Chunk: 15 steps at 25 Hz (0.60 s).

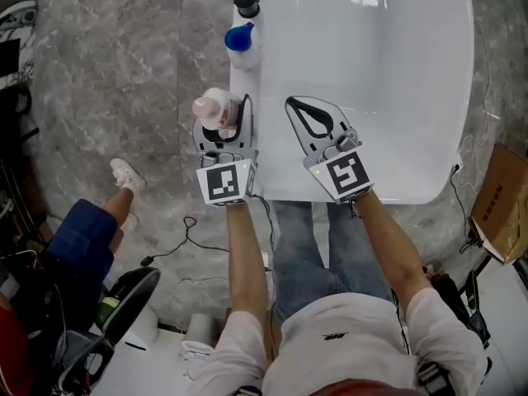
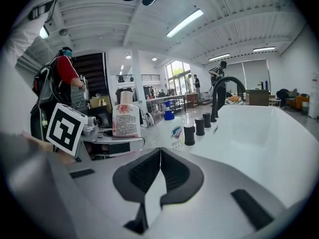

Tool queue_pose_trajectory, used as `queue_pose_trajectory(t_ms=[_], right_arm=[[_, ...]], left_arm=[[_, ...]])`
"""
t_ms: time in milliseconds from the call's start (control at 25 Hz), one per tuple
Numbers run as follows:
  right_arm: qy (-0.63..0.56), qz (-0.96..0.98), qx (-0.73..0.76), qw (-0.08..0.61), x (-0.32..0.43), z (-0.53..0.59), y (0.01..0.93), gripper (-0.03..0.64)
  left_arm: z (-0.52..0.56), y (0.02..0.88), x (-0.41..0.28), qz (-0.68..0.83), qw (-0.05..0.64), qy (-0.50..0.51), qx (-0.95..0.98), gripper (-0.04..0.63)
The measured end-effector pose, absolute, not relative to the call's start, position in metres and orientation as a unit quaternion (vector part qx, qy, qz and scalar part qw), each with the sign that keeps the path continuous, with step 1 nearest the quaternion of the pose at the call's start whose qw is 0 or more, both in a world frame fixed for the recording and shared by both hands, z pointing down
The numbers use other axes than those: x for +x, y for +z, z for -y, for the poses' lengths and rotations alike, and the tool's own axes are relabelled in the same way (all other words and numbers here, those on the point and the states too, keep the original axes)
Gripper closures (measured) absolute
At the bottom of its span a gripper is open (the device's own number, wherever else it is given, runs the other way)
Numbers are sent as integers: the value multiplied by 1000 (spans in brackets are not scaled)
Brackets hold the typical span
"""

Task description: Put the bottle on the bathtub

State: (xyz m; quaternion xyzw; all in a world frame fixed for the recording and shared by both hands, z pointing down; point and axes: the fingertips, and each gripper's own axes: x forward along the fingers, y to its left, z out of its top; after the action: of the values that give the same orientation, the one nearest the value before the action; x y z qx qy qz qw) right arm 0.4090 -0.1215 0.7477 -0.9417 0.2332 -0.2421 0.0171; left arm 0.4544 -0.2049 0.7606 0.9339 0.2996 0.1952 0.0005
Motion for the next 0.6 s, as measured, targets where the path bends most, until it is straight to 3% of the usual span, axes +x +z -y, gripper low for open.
queue_pose_trajectory(t_ms=[600], right_arm=[[-248, -233, -939, 38, 412, 130, 789, 621]], left_arm=[[199, 788, 459, -309, -7, 163, 937, 367]])
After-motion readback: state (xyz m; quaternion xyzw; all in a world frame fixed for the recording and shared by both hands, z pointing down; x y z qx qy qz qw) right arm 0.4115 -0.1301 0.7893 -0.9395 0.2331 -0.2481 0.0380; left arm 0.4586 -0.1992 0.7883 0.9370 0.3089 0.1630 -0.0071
